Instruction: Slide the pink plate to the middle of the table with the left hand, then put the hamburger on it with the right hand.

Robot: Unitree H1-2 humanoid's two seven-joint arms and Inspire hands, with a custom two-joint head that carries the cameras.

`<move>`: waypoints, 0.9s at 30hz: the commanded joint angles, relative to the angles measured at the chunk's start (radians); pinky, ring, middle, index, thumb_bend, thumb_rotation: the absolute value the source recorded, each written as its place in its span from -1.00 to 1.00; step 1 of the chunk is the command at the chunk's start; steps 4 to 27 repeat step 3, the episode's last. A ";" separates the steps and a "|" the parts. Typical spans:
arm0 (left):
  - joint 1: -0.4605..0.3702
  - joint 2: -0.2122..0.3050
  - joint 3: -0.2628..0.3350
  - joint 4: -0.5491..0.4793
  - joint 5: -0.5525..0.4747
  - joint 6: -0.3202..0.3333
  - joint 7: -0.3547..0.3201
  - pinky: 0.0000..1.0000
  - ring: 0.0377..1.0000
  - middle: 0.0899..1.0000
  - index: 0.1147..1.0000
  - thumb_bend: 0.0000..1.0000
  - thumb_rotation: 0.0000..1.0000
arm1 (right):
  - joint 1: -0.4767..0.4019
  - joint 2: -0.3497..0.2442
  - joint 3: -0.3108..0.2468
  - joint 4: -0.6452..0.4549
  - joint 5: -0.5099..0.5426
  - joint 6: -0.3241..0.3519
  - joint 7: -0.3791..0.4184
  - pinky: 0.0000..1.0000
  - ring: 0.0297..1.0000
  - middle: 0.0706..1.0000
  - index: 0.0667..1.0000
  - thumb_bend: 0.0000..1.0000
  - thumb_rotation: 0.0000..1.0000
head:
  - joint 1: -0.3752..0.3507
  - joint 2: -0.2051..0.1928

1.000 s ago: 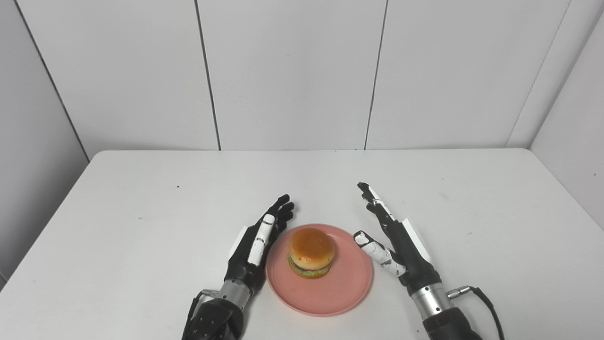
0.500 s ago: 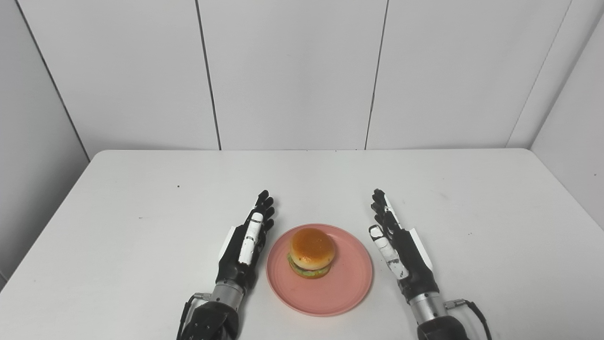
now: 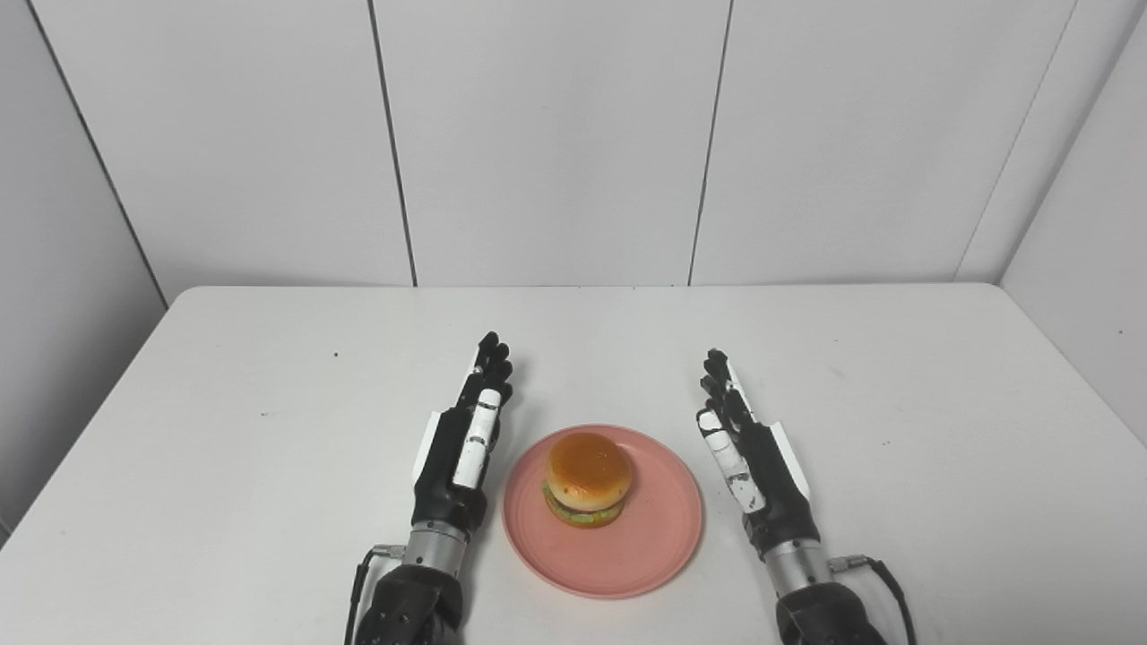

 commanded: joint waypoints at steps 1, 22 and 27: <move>0.032 0.002 -0.010 0.035 0.017 -0.023 0.002 1.00 1.00 1.00 1.00 -0.35 0.89 | -0.007 0.007 0.002 0.017 0.003 -0.030 -0.006 1.00 1.00 1.00 1.00 0.27 0.95 | -0.004 0.001; 0.036 0.003 -0.012 0.029 0.023 -0.015 0.003 1.00 1.00 1.00 1.00 -0.37 0.92 | -0.008 0.007 0.002 0.022 0.006 -0.033 -0.007 1.00 1.00 1.00 1.00 0.25 0.96 | -0.009 0.003; 0.036 0.003 -0.012 0.029 0.023 -0.015 0.003 1.00 1.00 1.00 1.00 -0.37 0.92 | -0.008 0.007 0.002 0.022 0.006 -0.033 -0.007 1.00 1.00 1.00 1.00 0.25 0.96 | -0.009 0.003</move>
